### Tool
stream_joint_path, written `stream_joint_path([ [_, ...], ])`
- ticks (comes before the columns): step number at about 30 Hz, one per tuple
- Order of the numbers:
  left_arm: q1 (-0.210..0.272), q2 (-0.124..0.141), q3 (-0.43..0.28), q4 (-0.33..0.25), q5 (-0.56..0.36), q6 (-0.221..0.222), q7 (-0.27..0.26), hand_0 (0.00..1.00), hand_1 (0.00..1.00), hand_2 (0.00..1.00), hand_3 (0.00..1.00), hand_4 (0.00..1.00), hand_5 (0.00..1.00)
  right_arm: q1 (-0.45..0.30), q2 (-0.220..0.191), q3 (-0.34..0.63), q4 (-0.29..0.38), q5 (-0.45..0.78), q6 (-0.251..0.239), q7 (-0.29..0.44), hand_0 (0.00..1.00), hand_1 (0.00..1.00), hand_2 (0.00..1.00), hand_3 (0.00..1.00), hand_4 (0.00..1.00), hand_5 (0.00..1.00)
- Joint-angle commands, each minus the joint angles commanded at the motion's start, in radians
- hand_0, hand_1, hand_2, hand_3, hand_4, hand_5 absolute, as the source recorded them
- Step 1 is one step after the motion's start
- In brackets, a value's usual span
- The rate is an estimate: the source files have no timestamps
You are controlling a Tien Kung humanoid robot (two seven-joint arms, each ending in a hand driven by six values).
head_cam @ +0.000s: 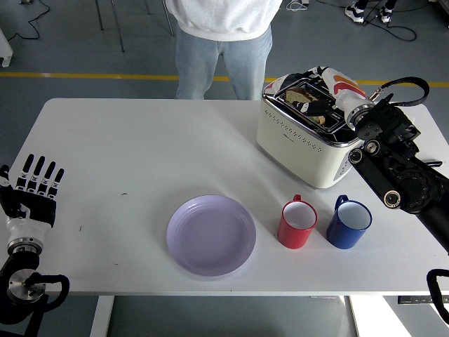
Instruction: Push plate across desktop,pick up the break from the machine,place the break in the plate
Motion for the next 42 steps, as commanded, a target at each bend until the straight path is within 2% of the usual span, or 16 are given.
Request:
stream_joint_path([
  [5, -0.003, 0.000, 0.005, 0.007, 0.011, 0.008, -0.002, 0.741, 0.765, 0.805, 0.749, 0.594, 0.998, 0.006, 0.006, -0.008, -0.019, -0.014, -0.011, 0.001, 0.662, 0.671, 0.625, 0.712, 0.741, 0.210],
  [6, -0.005, 0.000, 0.007, 0.010, 0.018, 0.012, -0.004, 0.741, 0.765, 0.803, 0.744, 0.592, 0.998, 0.008, 0.006, -0.012, -0.025, -0.011, -0.019, 0.007, 0.529, 0.588, 0.569, 0.662, 0.673, 0.130],
  [11, -0.008, 0.000, 0.008, 0.021, 0.028, 0.023, -0.011, 0.741, 0.765, 0.803, 0.744, 0.592, 0.998, 0.017, 0.013, -0.016, -0.059, 0.008, -0.059, 0.020, 0.529, 0.588, 0.569, 0.662, 0.673, 0.130],
  [12, -0.009, 0.000, 0.008, 0.022, 0.028, 0.023, -0.012, 0.741, 0.764, 0.800, 0.738, 0.586, 0.998, 0.017, 0.013, -0.017, -0.061, 0.011, -0.062, 0.021, 0.470, 0.544, 0.528, 0.626, 0.603, 0.088],
  [15, -0.018, 0.000, 0.006, 0.036, 0.040, 0.035, -0.018, 0.741, 0.764, 0.800, 0.738, 0.586, 0.998, 0.018, 0.014, -0.025, -0.071, 0.042, -0.074, 0.010, 0.470, 0.544, 0.528, 0.626, 0.603, 0.088],
  [17, -0.021, 0.000, 0.005, 0.040, 0.042, 0.038, -0.020, 0.741, 0.764, 0.800, 0.738, 0.586, 0.998, 0.018, 0.014, -0.027, -0.074, 0.055, -0.073, 0.008, 0.470, 0.544, 0.528, 0.626, 0.603, 0.088],
  [18, -0.022, 0.000, 0.005, 0.042, 0.043, 0.039, -0.021, 0.740, 0.763, 0.795, 0.733, 0.586, 0.998, 0.018, 0.015, -0.029, -0.075, 0.060, -0.072, 0.008, 0.452, 0.517, 0.508, 0.583, 0.591, 0.088],
  [23, -0.026, 0.000, 0.003, 0.050, 0.049, 0.045, -0.026, 0.740, 0.763, 0.795, 0.733, 0.586, 0.998, 0.018, 0.020, -0.039, -0.085, 0.091, -0.060, 0.010, 0.452, 0.517, 0.508, 0.583, 0.591, 0.088],
  [24, -0.026, 0.000, 0.002, 0.051, 0.049, 0.046, -0.028, 0.739, 0.763, 0.793, 0.729, 0.583, 0.998, 0.019, 0.022, -0.042, -0.086, 0.096, -0.057, 0.011, 0.410, 0.484, 0.494, 0.552, 0.593, 0.094],
  [29, -0.027, 0.000, 0.002, 0.054, 0.049, 0.050, -0.031, 0.739, 0.763, 0.793, 0.729, 0.583, 0.998, 0.023, 0.027, -0.048, -0.093, 0.095, -0.071, 0.014, 0.410, 0.484, 0.494, 0.552, 0.593, 0.094],
  [30, -0.027, 0.000, 0.003, 0.054, 0.049, 0.050, -0.032, 0.738, 0.763, 0.792, 0.726, 0.578, 0.998, 0.023, 0.028, -0.050, -0.096, 0.091, -0.072, 0.013, 0.329, 0.414, 0.470, 0.507, 0.590, 0.097],
  [41, -0.022, 0.000, 0.008, 0.057, 0.048, 0.052, -0.033, 0.737, 0.764, 0.792, 0.725, 0.577, 0.998, 0.022, 0.028, -0.057, -0.098, 0.056, -0.105, 0.012, 0.289, 0.387, 0.457, 0.492, 0.582, 0.092],
  [42, -0.020, 0.000, 0.008, 0.058, 0.048, 0.053, -0.033, 0.737, 0.762, 0.787, 0.722, 0.575, 0.998, 0.023, 0.026, -0.060, -0.097, 0.050, -0.116, 0.012, 0.263, 0.367, 0.440, 0.468, 0.541, 0.069],
])
